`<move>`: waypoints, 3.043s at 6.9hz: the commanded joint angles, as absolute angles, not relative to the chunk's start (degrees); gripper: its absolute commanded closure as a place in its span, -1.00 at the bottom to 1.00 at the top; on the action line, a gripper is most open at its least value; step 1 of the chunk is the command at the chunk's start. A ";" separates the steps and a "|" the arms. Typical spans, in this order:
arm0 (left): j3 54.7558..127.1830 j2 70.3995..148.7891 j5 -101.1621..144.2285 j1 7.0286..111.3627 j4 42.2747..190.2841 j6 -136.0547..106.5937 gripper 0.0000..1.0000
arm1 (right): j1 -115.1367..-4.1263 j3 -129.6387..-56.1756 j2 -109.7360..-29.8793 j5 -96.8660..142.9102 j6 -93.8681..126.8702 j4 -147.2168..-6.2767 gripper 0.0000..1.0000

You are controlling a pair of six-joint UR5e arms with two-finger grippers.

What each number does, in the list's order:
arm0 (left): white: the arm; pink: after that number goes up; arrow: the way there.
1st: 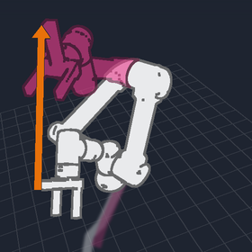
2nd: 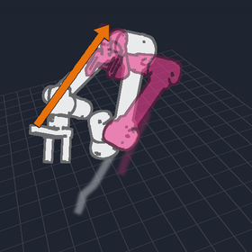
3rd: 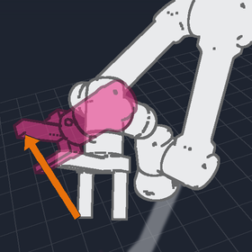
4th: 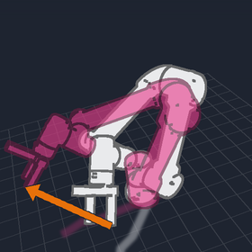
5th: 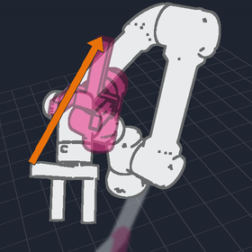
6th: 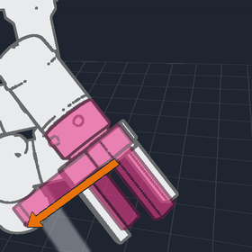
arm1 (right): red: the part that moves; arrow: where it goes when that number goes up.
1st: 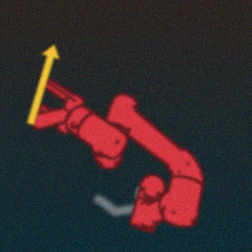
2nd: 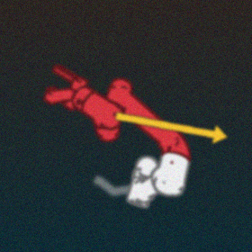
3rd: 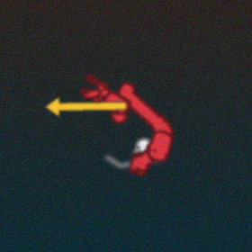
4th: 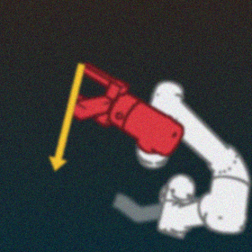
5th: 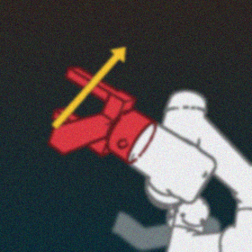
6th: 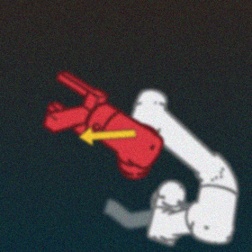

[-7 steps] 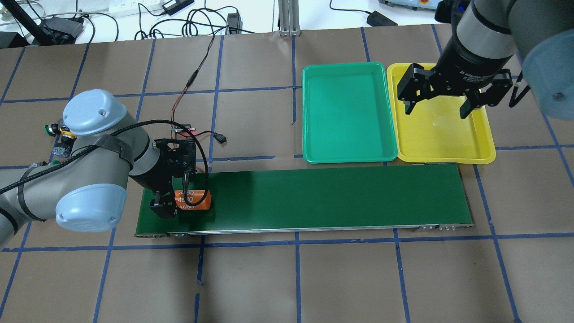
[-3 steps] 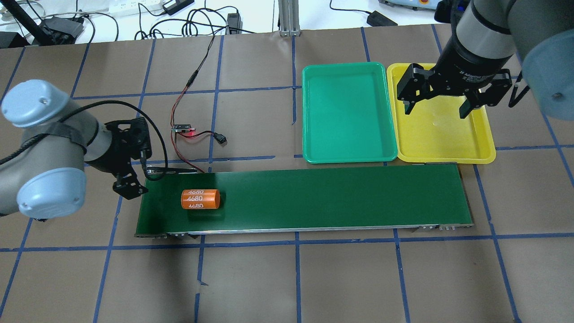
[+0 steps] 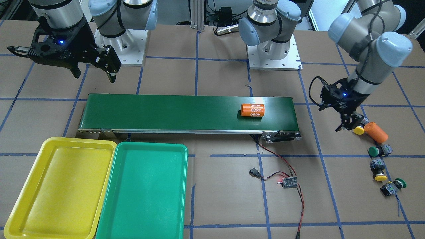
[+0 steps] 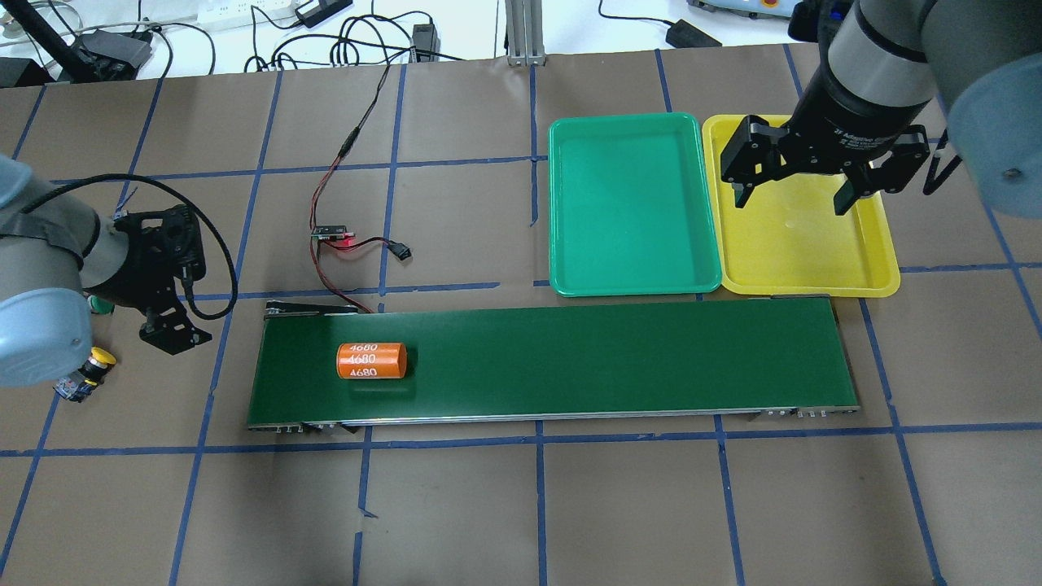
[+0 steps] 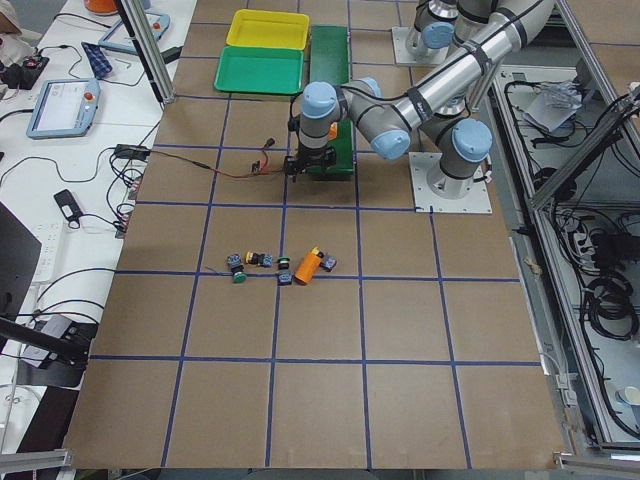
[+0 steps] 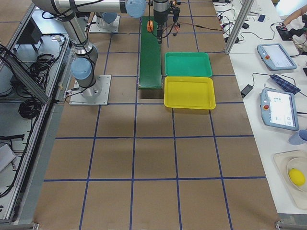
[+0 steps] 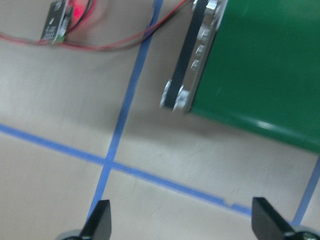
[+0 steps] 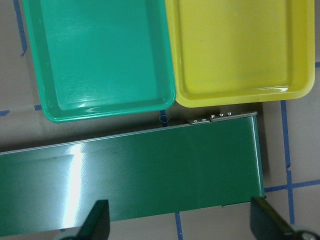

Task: Sort buttons by color to trays
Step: 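Lift the left gripper away from the belt toward the parts pile, then grasp a second orange cylinder from the pile with the left gripper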

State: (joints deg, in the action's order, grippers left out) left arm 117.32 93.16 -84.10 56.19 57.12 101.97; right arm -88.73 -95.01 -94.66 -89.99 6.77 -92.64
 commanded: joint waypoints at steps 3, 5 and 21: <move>107.61 105.17 -82.88 39.93 58.54 112.38 -0.95 | -88.77 -95.01 -94.66 -90.00 6.77 -92.55 -1.00; 102.41 110.63 -82.97 39.20 59.67 114.78 -0.96 | -88.68 -95.01 -94.66 -90.00 6.77 -92.55 -1.00; 100.99 118.30 -82.88 38.14 60.20 115.58 0.41 | -88.68 -95.01 -94.57 -89.91 6.86 -92.72 -1.00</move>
State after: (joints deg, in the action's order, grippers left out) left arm 101.01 118.19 -82.92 38.02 60.05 115.73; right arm -88.68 -95.01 -94.63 -89.98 6.82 -92.63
